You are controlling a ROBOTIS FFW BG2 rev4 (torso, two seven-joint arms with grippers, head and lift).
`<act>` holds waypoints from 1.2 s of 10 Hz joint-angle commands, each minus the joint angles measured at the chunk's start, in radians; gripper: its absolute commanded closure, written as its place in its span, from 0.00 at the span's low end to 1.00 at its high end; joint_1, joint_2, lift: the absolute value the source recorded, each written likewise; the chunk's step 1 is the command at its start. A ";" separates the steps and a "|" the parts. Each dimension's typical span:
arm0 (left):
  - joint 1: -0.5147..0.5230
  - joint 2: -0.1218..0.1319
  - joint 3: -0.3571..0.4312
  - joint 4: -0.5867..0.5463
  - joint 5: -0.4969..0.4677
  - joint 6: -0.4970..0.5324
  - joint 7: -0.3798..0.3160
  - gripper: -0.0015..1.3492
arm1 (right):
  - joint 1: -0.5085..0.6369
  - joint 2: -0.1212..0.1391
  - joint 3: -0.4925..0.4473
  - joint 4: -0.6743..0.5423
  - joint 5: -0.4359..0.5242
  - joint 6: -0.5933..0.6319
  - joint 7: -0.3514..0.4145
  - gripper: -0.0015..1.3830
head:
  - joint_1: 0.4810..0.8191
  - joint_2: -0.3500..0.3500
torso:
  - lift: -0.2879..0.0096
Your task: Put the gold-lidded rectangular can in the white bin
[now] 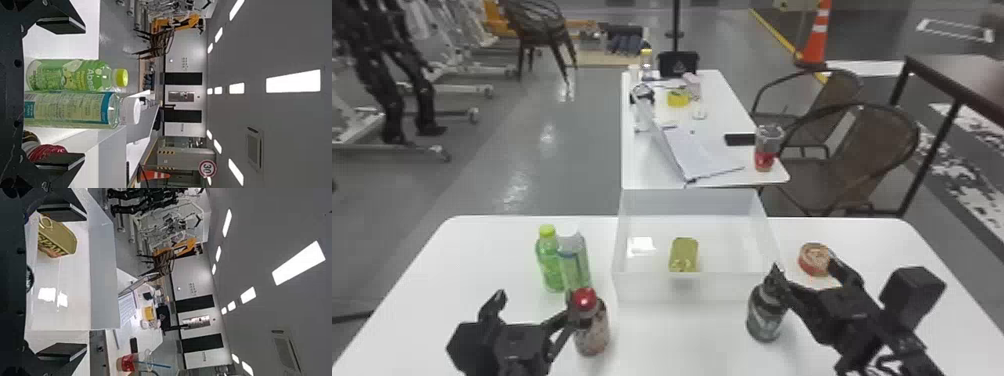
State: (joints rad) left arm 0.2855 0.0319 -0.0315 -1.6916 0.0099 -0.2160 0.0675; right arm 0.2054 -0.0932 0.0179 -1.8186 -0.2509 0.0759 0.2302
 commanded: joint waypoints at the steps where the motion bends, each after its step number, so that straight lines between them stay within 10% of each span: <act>1: 0.000 0.000 0.001 -0.005 -0.013 -0.006 0.000 0.12 | 0.054 0.000 -0.042 -0.018 0.019 -0.013 0.017 0.11 | 0.20 0.50 | 0.63; 5: 0.004 0.009 0.002 -0.022 -0.024 -0.005 0.000 0.12 | 0.081 0.000 -0.081 0.038 0.032 -0.056 0.121 0.22 | 0.20 0.50 | 0.63; 9: 0.012 0.006 0.004 -0.033 -0.025 0.000 0.000 0.12 | 0.091 0.072 -0.093 0.041 0.087 -0.120 0.120 0.22 | 0.20 0.50 | 0.63; 12: 0.012 0.002 0.004 -0.037 -0.034 -0.002 0.000 0.12 | 0.112 0.073 -0.099 0.016 0.104 -0.137 0.083 0.22 | 0.20 0.50 | 0.63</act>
State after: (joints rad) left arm 0.2976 0.0338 -0.0277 -1.7277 -0.0203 -0.2178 0.0675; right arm 0.3122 -0.0204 -0.0808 -1.7966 -0.1517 -0.0587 0.3149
